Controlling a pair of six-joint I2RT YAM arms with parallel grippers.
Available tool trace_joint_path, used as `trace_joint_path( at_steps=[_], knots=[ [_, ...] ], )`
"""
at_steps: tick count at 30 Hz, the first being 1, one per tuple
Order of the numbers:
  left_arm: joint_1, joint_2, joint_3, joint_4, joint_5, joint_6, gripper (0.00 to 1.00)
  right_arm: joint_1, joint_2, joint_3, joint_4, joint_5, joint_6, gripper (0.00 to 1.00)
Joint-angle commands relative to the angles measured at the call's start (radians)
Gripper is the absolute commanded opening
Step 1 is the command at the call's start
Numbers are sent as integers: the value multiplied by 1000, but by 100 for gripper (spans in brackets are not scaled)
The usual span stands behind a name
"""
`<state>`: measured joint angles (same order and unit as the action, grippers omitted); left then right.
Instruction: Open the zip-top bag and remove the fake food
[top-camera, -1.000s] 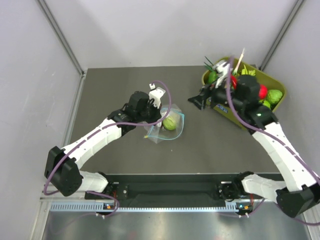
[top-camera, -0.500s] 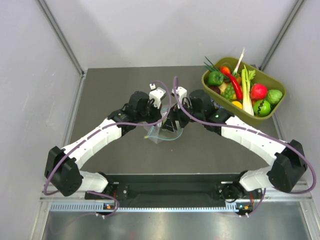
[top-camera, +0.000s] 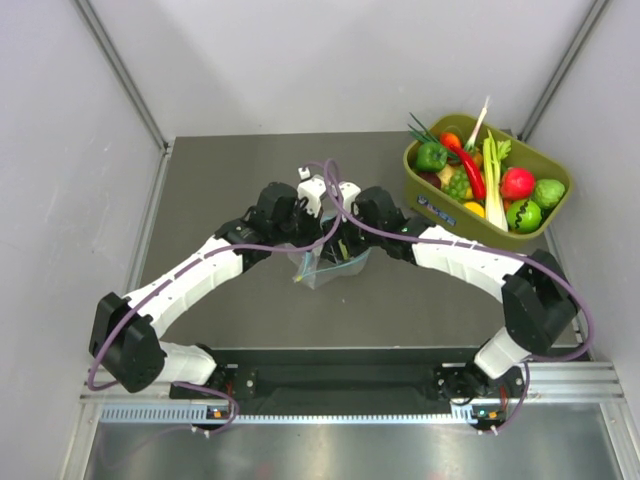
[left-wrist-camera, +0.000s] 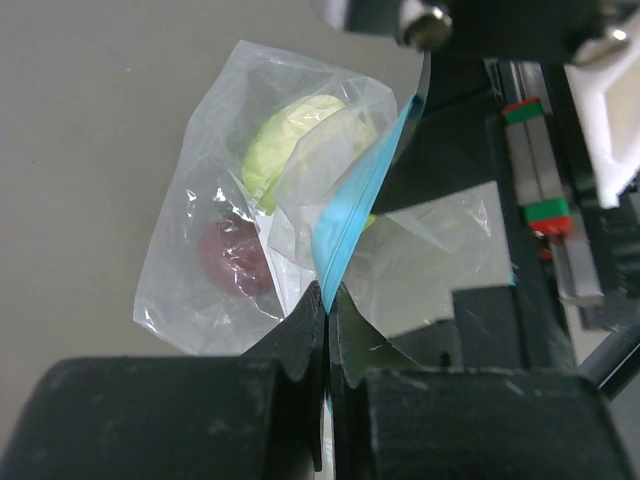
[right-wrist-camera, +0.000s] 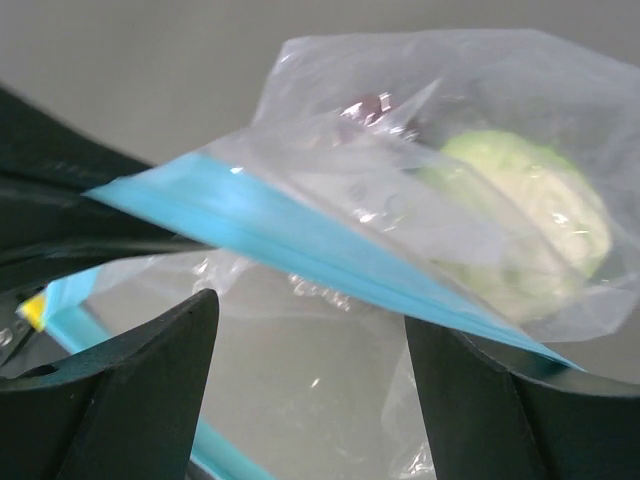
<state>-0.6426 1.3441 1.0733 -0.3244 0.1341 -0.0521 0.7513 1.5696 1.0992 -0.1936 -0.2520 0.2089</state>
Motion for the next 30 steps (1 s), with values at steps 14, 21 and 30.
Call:
trace_joint_path(
  at_steps=[14,21,30],
  knots=[
    [-3,4,2,15,16,17,0,52,41,-5,115,413,-69,75],
    [-3,12,1,13,18,15,0,53,-22,-33,126,211,-92,73],
    [-2,20,1,13,28,12,0,59,-31,-30,95,-35,-97,72]
  ],
)
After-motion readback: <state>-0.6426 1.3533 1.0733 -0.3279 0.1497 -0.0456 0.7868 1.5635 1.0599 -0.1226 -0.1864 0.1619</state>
